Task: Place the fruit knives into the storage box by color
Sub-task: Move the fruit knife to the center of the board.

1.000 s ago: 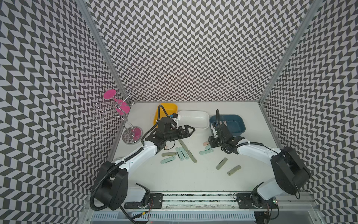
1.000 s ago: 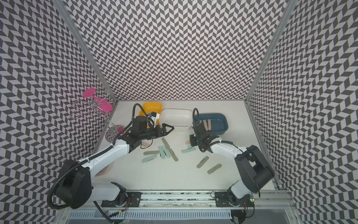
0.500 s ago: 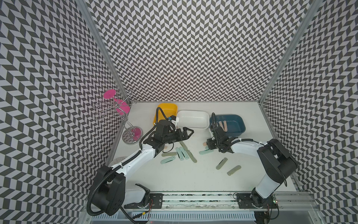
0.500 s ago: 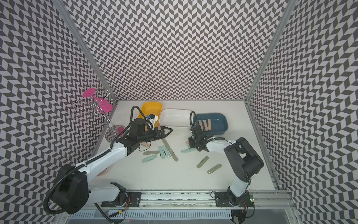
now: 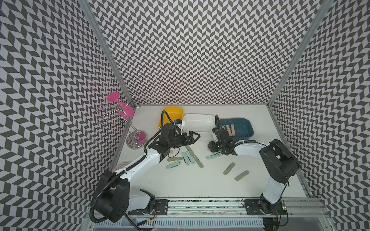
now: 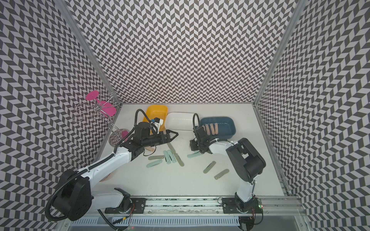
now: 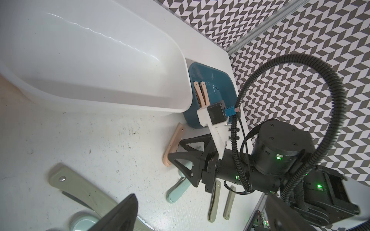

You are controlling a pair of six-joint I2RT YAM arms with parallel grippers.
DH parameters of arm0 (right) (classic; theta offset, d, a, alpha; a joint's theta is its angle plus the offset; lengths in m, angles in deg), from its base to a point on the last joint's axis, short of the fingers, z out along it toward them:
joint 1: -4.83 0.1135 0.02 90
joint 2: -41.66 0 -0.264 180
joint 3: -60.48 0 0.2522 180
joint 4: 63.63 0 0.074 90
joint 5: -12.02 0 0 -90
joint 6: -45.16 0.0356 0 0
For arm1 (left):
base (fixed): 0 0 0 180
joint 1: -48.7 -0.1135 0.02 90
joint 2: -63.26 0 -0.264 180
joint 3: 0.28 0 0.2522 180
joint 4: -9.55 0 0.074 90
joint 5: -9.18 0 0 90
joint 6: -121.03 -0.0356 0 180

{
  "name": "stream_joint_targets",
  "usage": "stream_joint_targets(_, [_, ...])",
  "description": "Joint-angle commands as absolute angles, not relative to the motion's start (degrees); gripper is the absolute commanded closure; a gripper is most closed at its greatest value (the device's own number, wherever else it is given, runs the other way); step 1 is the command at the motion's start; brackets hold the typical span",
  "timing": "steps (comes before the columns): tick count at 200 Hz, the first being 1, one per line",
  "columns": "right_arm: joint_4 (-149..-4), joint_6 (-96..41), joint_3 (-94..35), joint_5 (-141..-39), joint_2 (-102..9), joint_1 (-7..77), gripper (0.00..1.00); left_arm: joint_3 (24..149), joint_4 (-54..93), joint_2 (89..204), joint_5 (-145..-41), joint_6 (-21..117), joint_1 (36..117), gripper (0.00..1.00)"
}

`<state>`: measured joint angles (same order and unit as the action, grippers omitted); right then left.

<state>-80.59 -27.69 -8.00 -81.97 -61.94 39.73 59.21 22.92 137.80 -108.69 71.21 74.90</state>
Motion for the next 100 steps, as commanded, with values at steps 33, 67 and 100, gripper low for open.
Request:
stream_joint_targets(33, [-79.3,-27.4,-10.4,-83.3,-60.1,41.1,0.36,58.2,22.5,135.9,-107.8,71.3,74.5,0.00])
stream_joint_targets(67, [-80.5,-28.1,-11.2,-81.7,-59.5,38.7,0.27,57.9,22.4,135.8,-107.8,71.4,74.6,0.00])
stream_joint_targets(100, [-81.0,-28.8,-12.8,-81.8,-60.3,36.3,0.24,57.6,22.3,135.5,-107.8,71.5,74.5,0.00])
